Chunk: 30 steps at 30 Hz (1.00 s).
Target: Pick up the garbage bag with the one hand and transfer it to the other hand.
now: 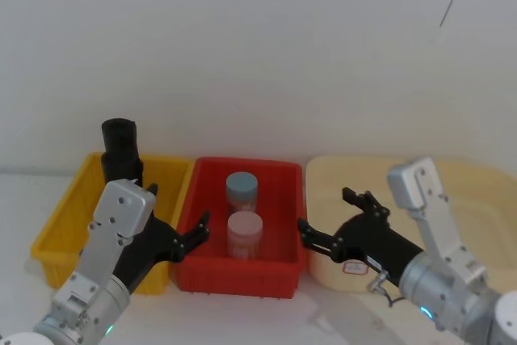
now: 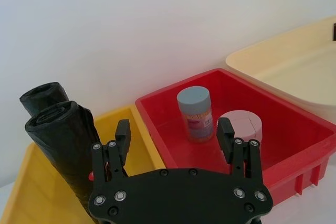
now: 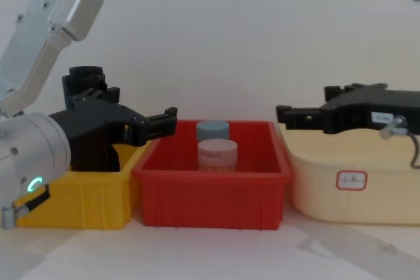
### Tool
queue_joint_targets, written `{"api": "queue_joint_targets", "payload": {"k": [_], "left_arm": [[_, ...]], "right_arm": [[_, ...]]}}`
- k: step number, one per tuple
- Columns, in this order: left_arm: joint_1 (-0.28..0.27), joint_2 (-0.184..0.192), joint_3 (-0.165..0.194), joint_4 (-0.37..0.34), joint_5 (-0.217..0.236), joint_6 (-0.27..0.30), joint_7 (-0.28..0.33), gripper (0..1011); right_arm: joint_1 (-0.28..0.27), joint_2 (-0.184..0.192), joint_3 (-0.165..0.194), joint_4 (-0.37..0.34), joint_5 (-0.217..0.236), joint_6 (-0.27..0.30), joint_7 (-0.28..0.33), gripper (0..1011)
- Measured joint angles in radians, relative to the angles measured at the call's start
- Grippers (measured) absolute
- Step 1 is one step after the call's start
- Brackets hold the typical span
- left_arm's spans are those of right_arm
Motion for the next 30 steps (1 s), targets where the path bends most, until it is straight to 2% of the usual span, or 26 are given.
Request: {"api": "queue_joint_targets", "payload": {"k": [7,14,30], "left_arm": [[0.000,0.000,0.000,0.000,0.000,0.000,0.000,1001],[0.000,0.000,0.000,0.000,0.000,0.000,0.000,1001],[0.000,0.000,0.000,0.000,0.000,0.000,0.000,1001]], "right_arm": [[0.077,0.000,-0.032,0.021,-0.005,0.090,0.045,1000],[0.116,0.000,-0.049,0.035,0.001,0.141,0.074,1000],[0.174,-0.033,-0.072,0.106,0.033,0.163,0.107,1000]]}}
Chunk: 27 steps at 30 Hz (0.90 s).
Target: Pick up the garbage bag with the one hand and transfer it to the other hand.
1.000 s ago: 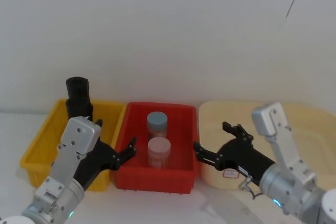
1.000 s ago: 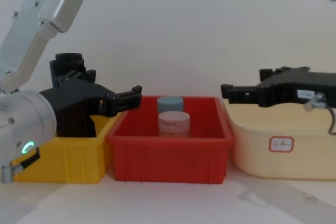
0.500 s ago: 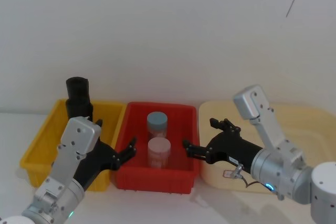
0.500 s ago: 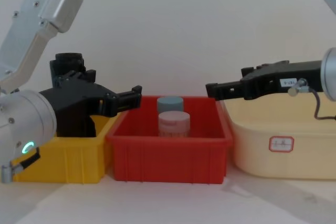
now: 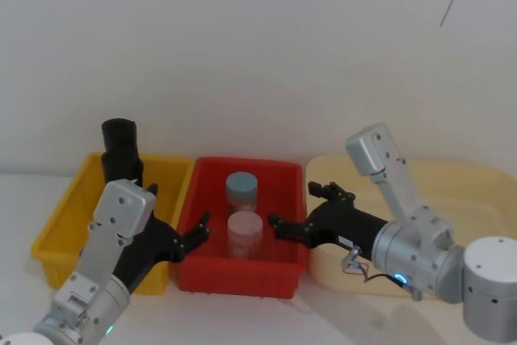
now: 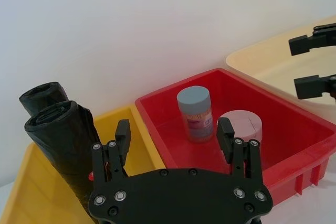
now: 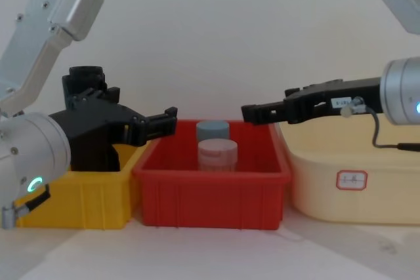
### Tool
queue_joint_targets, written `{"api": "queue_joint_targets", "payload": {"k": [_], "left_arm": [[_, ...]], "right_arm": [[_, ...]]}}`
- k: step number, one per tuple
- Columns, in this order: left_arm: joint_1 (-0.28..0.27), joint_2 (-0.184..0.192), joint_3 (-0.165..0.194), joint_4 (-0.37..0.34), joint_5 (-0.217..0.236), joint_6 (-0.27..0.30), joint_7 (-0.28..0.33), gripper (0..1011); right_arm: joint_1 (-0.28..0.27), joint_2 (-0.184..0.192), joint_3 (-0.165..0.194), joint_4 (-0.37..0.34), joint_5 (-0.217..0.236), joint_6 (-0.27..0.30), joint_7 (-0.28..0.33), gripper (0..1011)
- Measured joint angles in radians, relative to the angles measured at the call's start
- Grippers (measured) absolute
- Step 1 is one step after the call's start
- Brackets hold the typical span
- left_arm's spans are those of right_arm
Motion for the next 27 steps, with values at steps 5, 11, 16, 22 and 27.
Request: {"api": "queue_joint_targets", "payload": {"k": [5,11,16,22,27], "left_arm": [[0.000,0.000,0.000,0.000,0.000,0.000,0.000,1001],[0.000,0.000,0.000,0.000,0.000,0.000,0.000,1001],[0.000,0.000,0.000,0.000,0.000,0.000,0.000,1001],[0.000,0.000,0.000,0.000,0.000,0.000,0.000,1001],[0.000,0.000,0.000,0.000,0.000,0.000,0.000,1001]], "right_arm": [[0.012,-0.012,-0.005,0.022,0.012,-0.006,0.009,1000],[0.024,-0.026,-0.011,0.049,0.034,-0.015,0.028,1000],[0.033,-0.039,-0.014,0.071,0.054,-0.022,0.045,1000],[0.044,-0.051,-0.020,0.102,0.076,-0.030,0.063,1000],[0.053,-0.060,-0.025,0.126,0.088,-0.036,0.076,1000]]}}
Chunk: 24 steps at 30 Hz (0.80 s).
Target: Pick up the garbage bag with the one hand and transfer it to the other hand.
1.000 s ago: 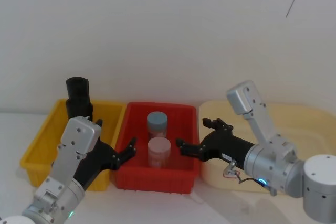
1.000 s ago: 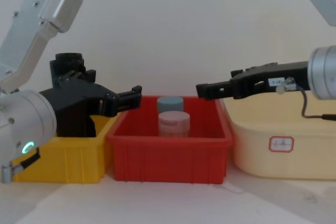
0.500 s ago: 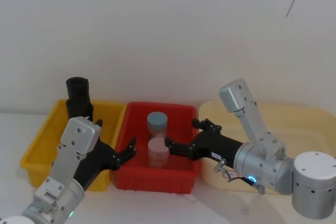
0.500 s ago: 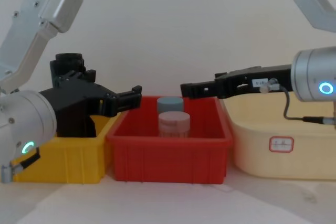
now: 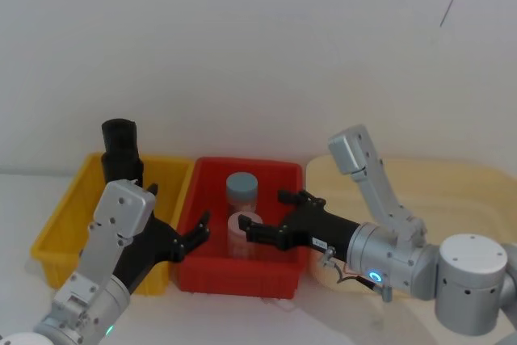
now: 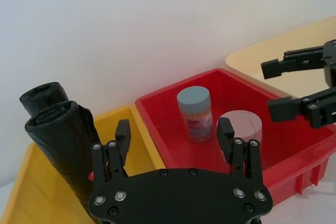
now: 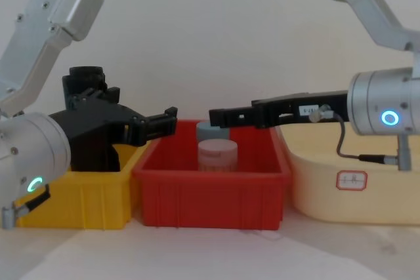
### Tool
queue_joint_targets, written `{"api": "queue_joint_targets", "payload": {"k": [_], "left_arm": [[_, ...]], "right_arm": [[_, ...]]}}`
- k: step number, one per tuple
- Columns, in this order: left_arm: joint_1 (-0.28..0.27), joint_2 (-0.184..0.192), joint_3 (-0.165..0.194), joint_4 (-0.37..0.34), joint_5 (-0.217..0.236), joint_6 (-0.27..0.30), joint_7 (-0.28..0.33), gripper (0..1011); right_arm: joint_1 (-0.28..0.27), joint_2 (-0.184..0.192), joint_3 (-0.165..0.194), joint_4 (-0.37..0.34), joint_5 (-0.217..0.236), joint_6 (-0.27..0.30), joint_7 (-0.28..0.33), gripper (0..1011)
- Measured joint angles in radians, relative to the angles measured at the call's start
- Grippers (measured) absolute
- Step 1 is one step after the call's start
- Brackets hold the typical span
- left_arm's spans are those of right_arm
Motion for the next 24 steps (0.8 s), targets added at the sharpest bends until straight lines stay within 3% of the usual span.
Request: {"api": "queue_joint_targets", "payload": {"k": [24], "left_arm": [[0.000,0.000,0.000,0.000,0.000,0.000,0.000,1001]], "right_arm": [[0.050,-0.035,-0.040,0.133,0.026,-0.037,0.038,1000]]}}
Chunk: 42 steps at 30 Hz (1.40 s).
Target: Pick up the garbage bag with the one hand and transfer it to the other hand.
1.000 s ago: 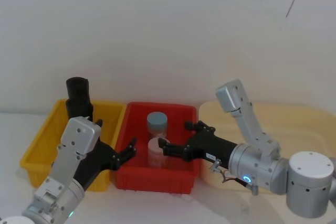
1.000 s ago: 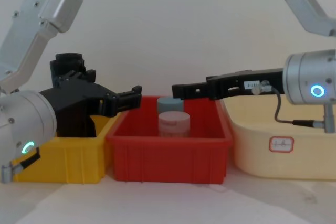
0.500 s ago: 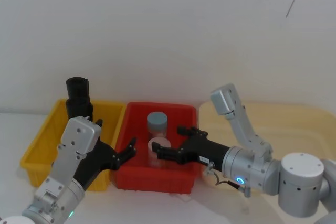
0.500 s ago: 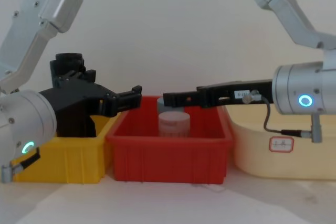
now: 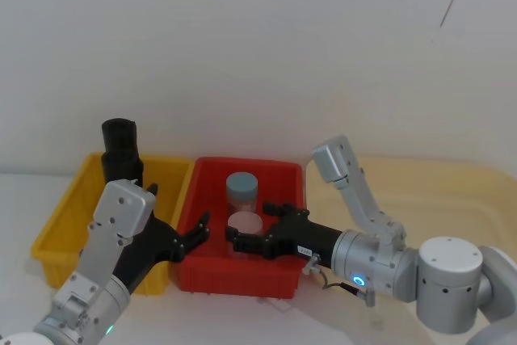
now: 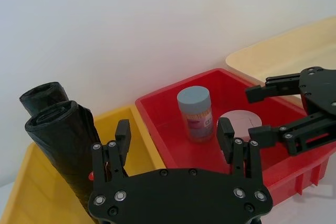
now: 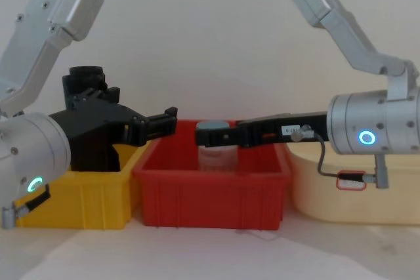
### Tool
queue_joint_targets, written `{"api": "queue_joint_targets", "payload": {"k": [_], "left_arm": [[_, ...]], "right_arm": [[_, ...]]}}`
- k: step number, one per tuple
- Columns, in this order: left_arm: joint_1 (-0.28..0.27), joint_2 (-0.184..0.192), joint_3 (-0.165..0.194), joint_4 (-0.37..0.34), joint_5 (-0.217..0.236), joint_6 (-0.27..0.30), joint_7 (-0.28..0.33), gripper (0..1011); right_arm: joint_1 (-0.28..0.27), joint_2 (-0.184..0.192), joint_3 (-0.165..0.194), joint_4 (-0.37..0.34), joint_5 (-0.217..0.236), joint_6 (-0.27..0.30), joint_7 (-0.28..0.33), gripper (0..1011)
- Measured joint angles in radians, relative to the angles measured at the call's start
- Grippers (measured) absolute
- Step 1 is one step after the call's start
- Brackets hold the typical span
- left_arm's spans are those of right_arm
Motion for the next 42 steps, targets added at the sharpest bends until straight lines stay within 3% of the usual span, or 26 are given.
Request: {"api": "queue_joint_targets", "payload": {"k": [24,42], "left_arm": [[0.000,0.000,0.000,0.000,0.000,0.000,0.000,1001],[0.000,0.000,0.000,0.000,0.000,0.000,0.000,1001]], "right_arm": [[0.065,-0.028,-0.050,0.109,-0.012,-0.014,-0.001,1001],[0.077,-0.024,-0.062,0.114,-0.009,-0.021,-0.016,1000]]}}
